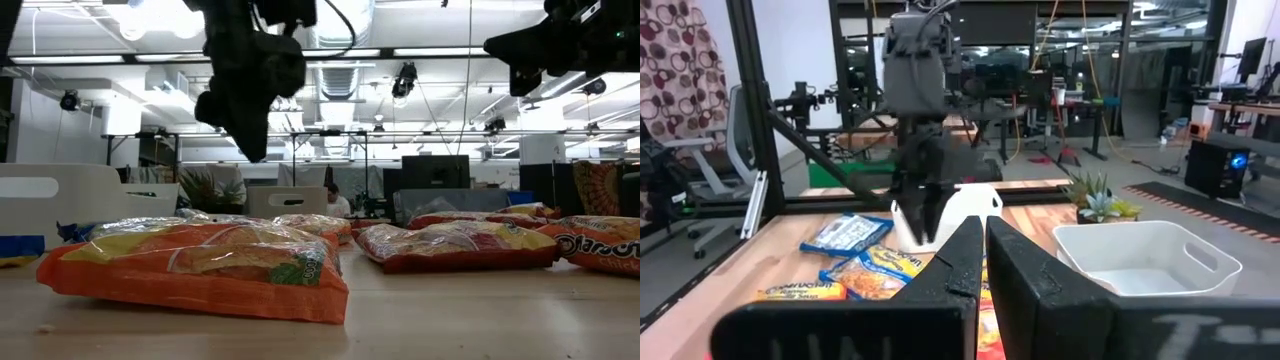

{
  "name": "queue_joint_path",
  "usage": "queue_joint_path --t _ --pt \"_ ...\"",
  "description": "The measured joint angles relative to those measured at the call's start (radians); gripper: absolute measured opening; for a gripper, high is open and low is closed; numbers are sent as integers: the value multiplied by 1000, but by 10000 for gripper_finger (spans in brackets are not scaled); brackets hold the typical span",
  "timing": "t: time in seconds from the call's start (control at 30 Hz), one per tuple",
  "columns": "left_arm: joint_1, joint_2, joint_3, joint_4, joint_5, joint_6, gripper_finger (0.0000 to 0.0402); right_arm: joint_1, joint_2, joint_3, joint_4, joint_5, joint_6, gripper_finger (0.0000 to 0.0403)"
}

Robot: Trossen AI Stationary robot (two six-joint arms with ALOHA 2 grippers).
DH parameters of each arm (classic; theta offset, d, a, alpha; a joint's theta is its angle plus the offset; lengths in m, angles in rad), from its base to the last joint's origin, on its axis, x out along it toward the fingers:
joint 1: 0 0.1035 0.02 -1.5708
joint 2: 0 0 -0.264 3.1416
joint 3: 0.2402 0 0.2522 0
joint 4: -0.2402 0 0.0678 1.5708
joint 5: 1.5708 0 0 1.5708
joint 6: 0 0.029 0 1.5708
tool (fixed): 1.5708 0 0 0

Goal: Sort Maruchan noodles
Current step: Put the orange noodle pack into the gray bin

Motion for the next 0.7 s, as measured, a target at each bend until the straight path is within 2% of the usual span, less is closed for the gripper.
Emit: queue_joint_path --t 0.13,0.37,0.47,0.53,0.7 --pt "-1 68 45 -3 -8 0 99 0 3 0 -5 0 1 9" --pt "2 101 44 -3 -283 -77 192 0 3 0 -28 0 2 9" --pt "6 100 32 5 -346 -114 223 0 3 0 -46 0 4 9" --pt "5 99 3 69 -380 -152 236 0 3 0 -52 0 5 9" --pt "6 99 -102 221 -384 -212 246 0 3 0 -52 0 13 9"
